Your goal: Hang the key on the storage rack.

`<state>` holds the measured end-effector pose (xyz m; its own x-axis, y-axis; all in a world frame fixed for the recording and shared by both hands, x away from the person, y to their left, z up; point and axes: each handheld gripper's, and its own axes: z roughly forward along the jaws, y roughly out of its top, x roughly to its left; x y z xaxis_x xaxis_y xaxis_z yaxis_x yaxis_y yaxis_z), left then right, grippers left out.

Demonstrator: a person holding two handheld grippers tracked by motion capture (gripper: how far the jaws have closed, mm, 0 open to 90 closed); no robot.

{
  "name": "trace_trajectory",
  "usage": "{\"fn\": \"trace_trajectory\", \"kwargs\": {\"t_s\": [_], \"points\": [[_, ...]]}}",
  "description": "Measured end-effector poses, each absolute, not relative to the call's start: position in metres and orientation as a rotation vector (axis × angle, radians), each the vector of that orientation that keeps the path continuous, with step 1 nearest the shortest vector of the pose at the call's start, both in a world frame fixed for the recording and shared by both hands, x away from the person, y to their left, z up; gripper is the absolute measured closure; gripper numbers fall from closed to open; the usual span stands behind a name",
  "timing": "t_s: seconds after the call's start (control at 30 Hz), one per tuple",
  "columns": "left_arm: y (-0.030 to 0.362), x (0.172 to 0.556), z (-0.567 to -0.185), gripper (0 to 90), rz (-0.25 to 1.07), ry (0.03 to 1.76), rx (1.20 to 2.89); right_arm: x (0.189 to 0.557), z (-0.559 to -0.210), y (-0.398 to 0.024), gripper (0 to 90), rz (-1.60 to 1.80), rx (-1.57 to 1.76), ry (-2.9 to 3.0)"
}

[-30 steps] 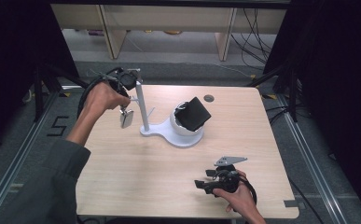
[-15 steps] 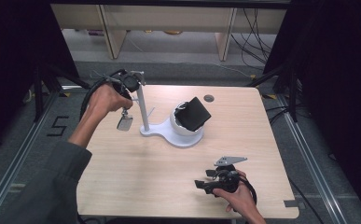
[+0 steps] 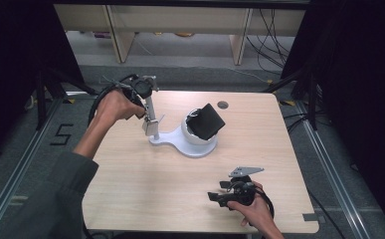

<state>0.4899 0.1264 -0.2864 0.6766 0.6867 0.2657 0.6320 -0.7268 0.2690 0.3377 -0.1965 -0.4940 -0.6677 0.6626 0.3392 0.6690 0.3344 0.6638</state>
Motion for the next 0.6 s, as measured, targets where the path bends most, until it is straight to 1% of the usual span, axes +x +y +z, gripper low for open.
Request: {"fn": "trace_trajectory", "kwargs": {"t_s": [0.03, 0.07, 0.17, 0.2, 0.27, 0.3, 0.37, 0.43, 0.57, 0.6], "points": [[0.126, 0.489, -0.287, 72.8, 0.518, 1.084, 2.727, 0.338, -0.494, -0.197, 31.0, -1.279, -1.277, -2.56], [0.127, 0.488, -0.287, 70.1, 0.516, 1.069, 2.712, 0.338, -0.494, -0.196, 31.0, -1.293, -1.27, -2.551], [0.129, 0.486, -0.286, 67.5, 0.488, 1.076, 2.686, 0.338, -0.493, -0.197, 31.0, -1.283, -1.264, -2.549], [0.129, 0.483, -0.286, 63.7, 0.486, 1.068, 2.664, 0.338, -0.494, -0.197, 31.0, -1.292, -1.27, -2.552], [0.129, 0.48, -0.286, 62.1, 0.465, 1.068, 2.649, 0.338, -0.493, -0.197, 31.0, -1.295, -1.278, -2.551], [0.13, 0.478, -0.287, 60.4, 0.441, 1.057, 2.64, 0.338, -0.493, -0.197, 31.0, -1.296, -1.282, -2.56], [0.13, 0.471, -0.29, 55.9, 0.437, 1.034, 2.636, 0.338, -0.492, -0.197, 31.0, -1.298, -1.291, -2.561], [0.13, 0.468, -0.291, 55.0, 0.423, 1.029, 2.625, 0.339, -0.492, -0.198, 31.0, -1.308, -1.28, -2.58], [0.134, 0.456, -0.298, 49.3, 0.412, 0.988, 2.594, 0.338, -0.491, -0.198, 31.0, -1.309, -1.281, -2.572], [0.134, 0.454, -0.3, 49.2, 0.404, 0.982, 2.589, 0.338, -0.491, -0.198, 31.0, -1.308, -1.28, -2.573]]}}
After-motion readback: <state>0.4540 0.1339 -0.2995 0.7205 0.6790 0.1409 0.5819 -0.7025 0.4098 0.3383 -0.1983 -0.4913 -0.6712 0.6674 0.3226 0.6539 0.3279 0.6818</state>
